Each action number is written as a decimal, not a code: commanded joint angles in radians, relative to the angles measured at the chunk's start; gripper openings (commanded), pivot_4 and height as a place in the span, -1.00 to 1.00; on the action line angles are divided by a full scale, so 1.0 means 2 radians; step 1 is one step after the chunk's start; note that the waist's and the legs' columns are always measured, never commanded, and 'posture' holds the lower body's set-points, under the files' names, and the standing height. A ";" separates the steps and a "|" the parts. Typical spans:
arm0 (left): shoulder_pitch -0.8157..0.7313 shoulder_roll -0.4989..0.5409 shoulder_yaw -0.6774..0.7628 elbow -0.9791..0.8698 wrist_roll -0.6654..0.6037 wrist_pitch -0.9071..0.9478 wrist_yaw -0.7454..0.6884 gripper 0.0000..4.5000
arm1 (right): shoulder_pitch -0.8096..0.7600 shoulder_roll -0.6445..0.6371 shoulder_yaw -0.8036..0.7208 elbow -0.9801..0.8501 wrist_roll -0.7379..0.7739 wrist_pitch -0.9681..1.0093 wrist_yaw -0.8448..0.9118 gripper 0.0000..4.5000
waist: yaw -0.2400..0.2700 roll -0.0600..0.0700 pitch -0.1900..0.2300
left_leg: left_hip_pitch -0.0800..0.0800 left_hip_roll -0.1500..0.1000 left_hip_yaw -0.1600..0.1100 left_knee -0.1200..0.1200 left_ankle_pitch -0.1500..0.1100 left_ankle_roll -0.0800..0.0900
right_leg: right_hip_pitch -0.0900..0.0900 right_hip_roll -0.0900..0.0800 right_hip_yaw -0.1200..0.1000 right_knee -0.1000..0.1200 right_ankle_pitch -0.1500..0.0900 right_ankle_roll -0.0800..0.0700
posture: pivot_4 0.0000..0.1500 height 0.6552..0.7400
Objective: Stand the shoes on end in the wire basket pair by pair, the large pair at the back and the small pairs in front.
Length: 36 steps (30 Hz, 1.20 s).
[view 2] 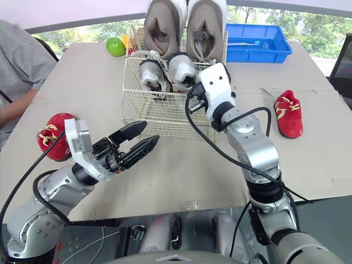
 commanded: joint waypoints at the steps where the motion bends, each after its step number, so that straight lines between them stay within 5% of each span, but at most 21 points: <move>1: -0.005 -0.001 0.002 -0.006 -0.001 -0.008 -0.004 0.72 | -0.004 0.003 -0.014 -0.022 0.026 0.012 0.008 -0.39 | 0.000 0.000 0.000 | 0.000 0.000 0.000 0.000 0.000 0.000 | 0.000 0.000 0.000 0.000 0.000 0.000 | 1.00 1.00; 5: -0.006 0.000 0.002 -0.003 -0.001 -0.007 -0.005 0.72 | -0.002 -0.041 -0.012 -0.036 0.040 -0.003 0.048 0.48 | 0.000 0.000 0.000 | 0.000 0.000 0.000 -0.001 0.000 0.000 | 0.000 0.000 0.000 0.000 0.000 0.000 | 1.00 1.00; 17: -0.012 0.000 -0.004 -0.002 0.001 -0.006 -0.002 0.72 | -0.040 -0.142 -0.018 0.005 0.074 -0.072 0.151 0.48 | 0.000 0.000 0.000 | 0.000 0.000 0.000 -0.002 0.000 0.000 | 0.000 0.000 0.000 -0.001 0.000 0.000 | 1.00 1.00; 27: -0.003 -0.004 -0.008 -0.009 0.006 -0.010 0.001 0.72 | -0.086 -0.128 -0.039 0.068 0.120 -0.048 0.160 0.48 | 0.000 0.000 0.000 | 0.000 0.000 0.000 -0.004 0.000 0.000 | -0.001 0.000 0.000 -0.002 0.000 0.000 | 1.00 1.00; 33: -0.001 -0.008 -0.011 -0.006 0.011 -0.014 -0.001 0.72 | -0.164 -0.120 -0.011 0.209 0.092 -0.070 0.169 0.48 | -0.001 0.000 0.000 | 0.000 0.000 0.001 -0.004 0.000 0.000 | -0.001 0.000 0.001 -0.002 0.000 0.000 | 1.00 1.00; 36: 0.004 -0.010 -0.009 -0.008 0.013 -0.016 0.000 0.72 | -0.179 -0.110 0.004 0.248 0.081 -0.090 0.174 -0.09 | -0.001 0.000 0.000 | 0.000 0.000 0.001 -0.005 0.000 0.000 | -0.001 0.000 0.001 -0.002 0.000 0.000 | 1.00 1.00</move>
